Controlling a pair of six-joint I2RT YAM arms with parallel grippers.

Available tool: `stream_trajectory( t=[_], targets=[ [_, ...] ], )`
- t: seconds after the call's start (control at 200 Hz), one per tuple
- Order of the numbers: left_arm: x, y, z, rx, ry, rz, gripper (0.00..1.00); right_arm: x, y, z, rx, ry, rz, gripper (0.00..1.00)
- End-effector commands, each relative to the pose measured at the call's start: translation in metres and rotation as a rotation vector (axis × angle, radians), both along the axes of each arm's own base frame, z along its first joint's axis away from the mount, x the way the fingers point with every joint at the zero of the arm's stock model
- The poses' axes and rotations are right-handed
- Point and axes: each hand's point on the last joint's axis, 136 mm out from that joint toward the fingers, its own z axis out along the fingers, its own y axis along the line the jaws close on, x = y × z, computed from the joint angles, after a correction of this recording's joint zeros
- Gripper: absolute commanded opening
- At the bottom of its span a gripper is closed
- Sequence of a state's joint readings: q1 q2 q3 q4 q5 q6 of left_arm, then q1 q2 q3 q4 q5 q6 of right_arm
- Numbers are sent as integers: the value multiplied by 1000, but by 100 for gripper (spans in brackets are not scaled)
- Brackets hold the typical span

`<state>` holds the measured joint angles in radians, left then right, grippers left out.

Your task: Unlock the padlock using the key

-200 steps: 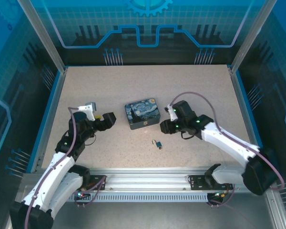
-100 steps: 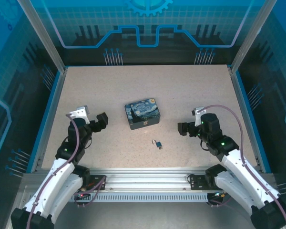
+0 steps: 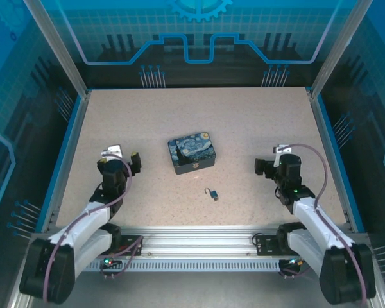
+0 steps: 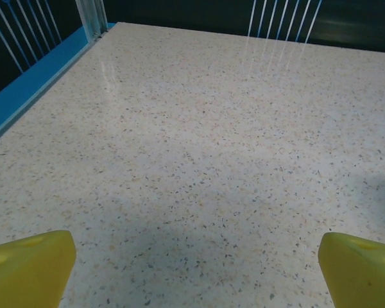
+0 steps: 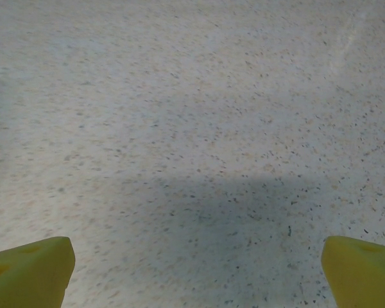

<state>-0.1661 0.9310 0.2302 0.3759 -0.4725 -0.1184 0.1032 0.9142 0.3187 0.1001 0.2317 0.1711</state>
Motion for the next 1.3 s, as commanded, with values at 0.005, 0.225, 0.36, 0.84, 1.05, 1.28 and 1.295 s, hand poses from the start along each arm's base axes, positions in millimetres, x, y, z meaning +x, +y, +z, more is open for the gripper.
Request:
stream_trajectory(
  t=[0.005,0.225,0.36,0.84,1.05,1.28,1.295],
  targets=[
    [17,-16,3,12,-34,-118,99,23,-13,18,-4,-146,-55,100],
    [40,-25,3,2,-50,-198,99,47,2,25,-33,-230,52,100],
    [50,-16,6,-25,-102,-198,99,59,7,29,-52,-274,84,100],
    [74,-19,-18,-51,-141,-278,99,97,22,-4,-70,-188,189,100],
    [90,-19,-25,-70,-43,-283,99,97,21,-7,-51,-170,192,100],
    [90,-20,-25,-67,-47,-284,99,97,22,-7,-65,-171,191,100],
    [90,-20,-25,-68,-47,-284,99,97,23,-7,-67,-171,192,100]
  ],
)
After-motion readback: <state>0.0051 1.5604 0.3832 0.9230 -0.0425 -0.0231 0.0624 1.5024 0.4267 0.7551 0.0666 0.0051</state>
